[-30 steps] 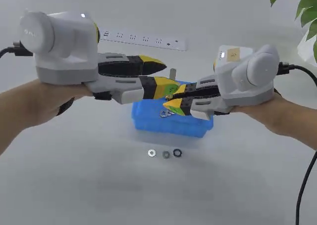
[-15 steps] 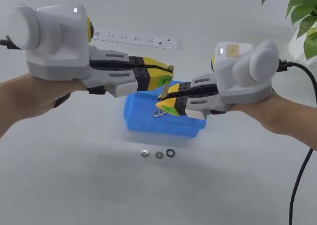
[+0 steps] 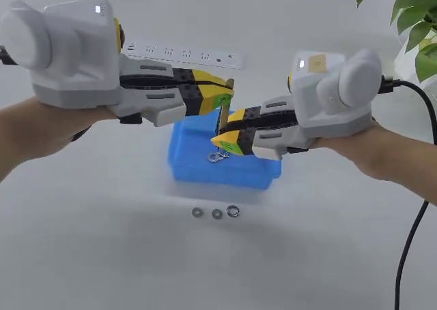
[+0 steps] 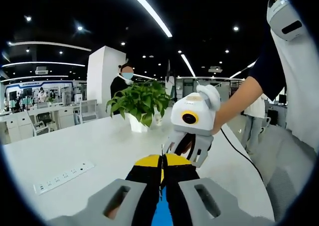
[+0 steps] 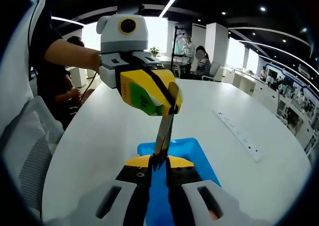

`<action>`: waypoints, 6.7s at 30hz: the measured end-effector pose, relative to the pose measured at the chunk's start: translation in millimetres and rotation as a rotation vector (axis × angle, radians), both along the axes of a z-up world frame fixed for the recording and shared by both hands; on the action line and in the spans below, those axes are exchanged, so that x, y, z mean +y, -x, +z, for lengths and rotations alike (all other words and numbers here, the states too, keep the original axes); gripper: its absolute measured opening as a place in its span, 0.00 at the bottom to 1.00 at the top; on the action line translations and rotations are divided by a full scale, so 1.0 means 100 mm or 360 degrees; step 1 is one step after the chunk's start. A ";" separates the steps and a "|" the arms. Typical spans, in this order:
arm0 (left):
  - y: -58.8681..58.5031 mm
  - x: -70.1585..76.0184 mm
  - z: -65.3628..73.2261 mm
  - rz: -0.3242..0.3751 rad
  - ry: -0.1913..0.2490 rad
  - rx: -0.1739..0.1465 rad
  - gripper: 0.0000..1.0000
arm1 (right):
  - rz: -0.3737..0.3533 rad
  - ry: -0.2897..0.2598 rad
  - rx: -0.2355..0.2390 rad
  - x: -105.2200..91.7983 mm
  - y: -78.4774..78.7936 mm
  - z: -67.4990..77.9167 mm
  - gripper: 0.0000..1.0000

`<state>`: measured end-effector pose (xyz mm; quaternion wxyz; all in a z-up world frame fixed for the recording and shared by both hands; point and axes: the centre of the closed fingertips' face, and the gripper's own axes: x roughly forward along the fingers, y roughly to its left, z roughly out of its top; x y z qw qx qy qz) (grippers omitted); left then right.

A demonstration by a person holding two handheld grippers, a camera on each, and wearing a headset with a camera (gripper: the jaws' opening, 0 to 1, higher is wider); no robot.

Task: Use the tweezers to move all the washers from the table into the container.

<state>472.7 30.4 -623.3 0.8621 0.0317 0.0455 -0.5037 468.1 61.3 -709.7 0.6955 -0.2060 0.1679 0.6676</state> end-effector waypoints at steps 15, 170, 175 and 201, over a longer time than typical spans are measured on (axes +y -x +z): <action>-0.05 -0.01 0.04 0.0055 -0.0059 -0.0063 0.04 | -0.0071 -0.0034 0.0055 0.02 0.00 0.08 0.20; 0.94 0.08 -0.79 -0.0158 -0.0249 0.0269 0.06 | 0.0326 0.0213 0.0022 0.11 0.92 -0.61 0.11; 0.96 0.07 -0.79 -0.0162 -0.0285 0.0281 0.06 | 0.0322 0.0199 -0.0031 0.09 0.92 -0.61 0.10; 1.05 0.28 -0.68 0.0033 -0.0256 0.0356 0.33 | 0.0201 0.0113 -0.0005 0.10 0.85 -0.46 0.09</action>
